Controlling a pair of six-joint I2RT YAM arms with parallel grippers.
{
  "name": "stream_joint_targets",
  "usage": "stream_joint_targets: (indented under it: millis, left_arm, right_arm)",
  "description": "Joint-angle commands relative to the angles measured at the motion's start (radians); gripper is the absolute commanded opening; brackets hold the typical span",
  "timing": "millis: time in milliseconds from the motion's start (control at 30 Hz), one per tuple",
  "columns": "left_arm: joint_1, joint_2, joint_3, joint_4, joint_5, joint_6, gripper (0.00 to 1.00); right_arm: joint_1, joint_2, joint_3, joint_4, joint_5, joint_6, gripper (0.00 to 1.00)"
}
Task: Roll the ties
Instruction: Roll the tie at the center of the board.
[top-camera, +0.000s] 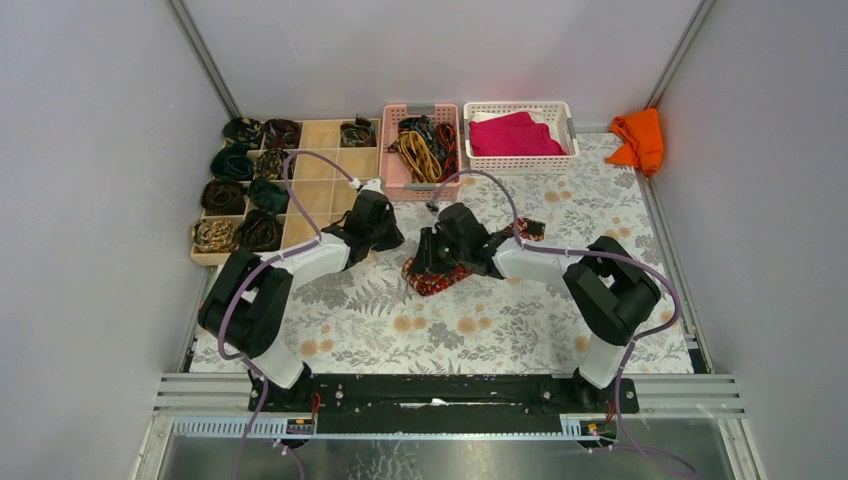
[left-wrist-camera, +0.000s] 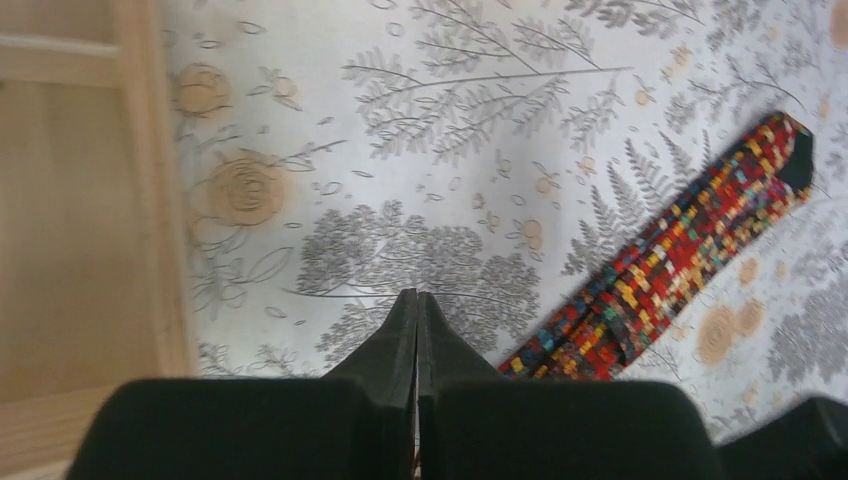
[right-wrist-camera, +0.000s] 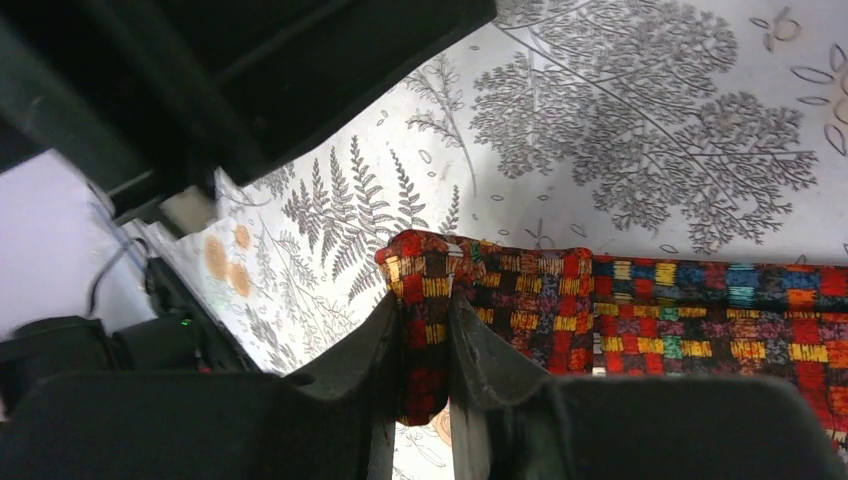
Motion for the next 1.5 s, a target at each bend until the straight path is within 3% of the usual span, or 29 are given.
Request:
stream_joint_targets:
  millis: [0, 133, 500, 667, 967, 1133, 1467]
  left_arm:
    - [0.006, 0.042, 0.019, 0.126, 0.119, 0.023, 0.00]
    - [0.002, 0.087, 0.015, 0.208, 0.233, 0.025, 0.00]
    - [-0.031, 0.209, -0.094, 0.527, 0.652, -0.015, 0.00]
    - [-0.032, 0.223, -0.178, 0.580, 0.727, -0.048, 0.00]
    - [-0.032, 0.247, -0.213, 0.496, 0.787, 0.010, 0.00]
    - [-0.031, 0.287, -0.099, 0.345, 0.823, 0.094, 0.00]
    - [-0.034, 0.418, 0.086, 0.264, 0.998, 0.137, 0.00]
  right_arm:
    - [-0.069, -0.028, -0.060, 0.170, -0.201, 0.127, 0.22]
    - [-0.102, -0.022, -0.114, 0.270, -0.266, 0.181, 0.21]
    - [-0.142, -0.039, -0.144, 0.275, -0.283, 0.159, 0.20]
    - [-0.161, -0.047, -0.165, 0.288, -0.285, 0.159, 0.20]
    - [-0.187, -0.069, -0.204, 0.301, -0.270, 0.154, 0.19]
    - [-0.203, -0.100, -0.212, 0.275, -0.255, 0.131, 0.19]
    - [-0.292, -0.121, -0.198, 0.198, -0.282, 0.073, 0.19]
